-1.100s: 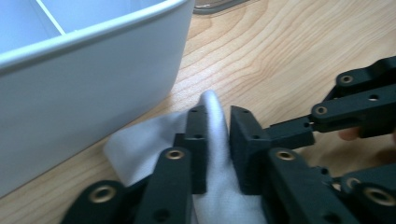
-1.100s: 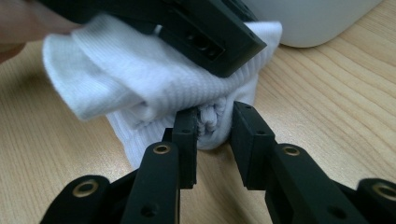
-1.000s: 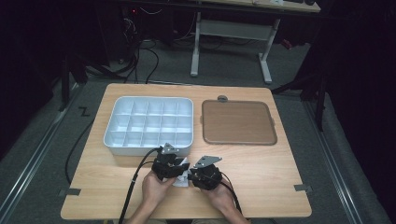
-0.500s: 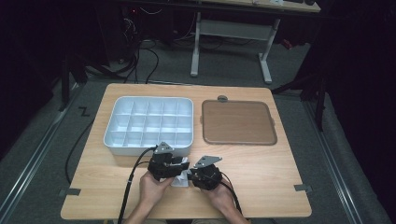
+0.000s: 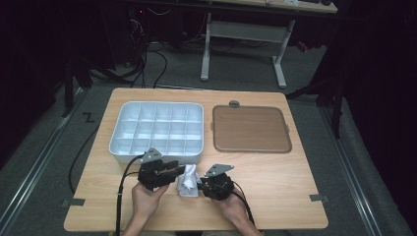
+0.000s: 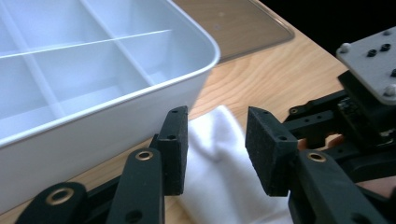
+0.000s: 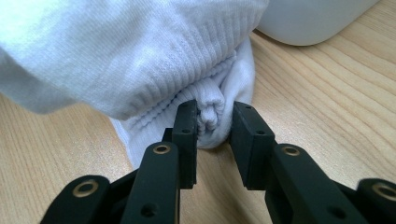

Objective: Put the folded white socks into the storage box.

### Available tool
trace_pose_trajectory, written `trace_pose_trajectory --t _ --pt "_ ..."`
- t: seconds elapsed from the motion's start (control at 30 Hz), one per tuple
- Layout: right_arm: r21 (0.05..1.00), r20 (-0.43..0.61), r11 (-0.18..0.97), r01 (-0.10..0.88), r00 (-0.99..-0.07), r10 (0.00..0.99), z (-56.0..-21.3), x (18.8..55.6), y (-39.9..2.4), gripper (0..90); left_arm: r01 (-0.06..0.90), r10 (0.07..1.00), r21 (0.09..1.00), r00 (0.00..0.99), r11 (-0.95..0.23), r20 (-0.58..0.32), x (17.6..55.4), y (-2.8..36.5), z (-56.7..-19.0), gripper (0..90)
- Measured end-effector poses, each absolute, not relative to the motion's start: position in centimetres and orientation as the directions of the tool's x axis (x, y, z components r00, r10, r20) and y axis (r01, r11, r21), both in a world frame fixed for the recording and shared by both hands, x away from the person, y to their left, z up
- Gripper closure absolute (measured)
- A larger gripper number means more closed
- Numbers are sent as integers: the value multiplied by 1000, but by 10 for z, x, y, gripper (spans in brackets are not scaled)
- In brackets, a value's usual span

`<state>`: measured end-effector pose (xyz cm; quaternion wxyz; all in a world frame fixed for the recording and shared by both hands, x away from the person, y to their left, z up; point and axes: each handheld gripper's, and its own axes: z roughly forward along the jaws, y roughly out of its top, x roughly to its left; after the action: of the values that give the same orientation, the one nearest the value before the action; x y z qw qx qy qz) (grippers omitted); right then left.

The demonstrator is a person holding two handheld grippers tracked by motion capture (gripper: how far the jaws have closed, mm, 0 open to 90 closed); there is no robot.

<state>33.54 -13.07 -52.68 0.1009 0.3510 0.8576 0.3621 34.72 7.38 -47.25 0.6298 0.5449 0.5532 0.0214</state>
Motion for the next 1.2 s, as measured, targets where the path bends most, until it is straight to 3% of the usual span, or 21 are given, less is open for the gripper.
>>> trace_pose_trajectory --t 0.3,0.47,0.57,0.93,1.2 --pt "692 82 491 529 -734 675 -527 336 -131 724 631 626 689 386 356 -677 342 58 -498 548" --pt "696 68 493 522 -731 679 -526 334 -130 714 606 696 747 411 273 -588 340 35 -514 531" --pt "697 70 486 528 -724 687 -525 333 -132 684 609 699 742 401 279 -592 341 35 -513 531" --pt "764 41 432 479 -704 709 -485 311 -154 685 602 727 754 392 261 -564 340 33 -513 521" --pt "779 79 427 459 -747 660 -470 309 -131 651 603 736 759 393 246 -551 341 33 -513 512"
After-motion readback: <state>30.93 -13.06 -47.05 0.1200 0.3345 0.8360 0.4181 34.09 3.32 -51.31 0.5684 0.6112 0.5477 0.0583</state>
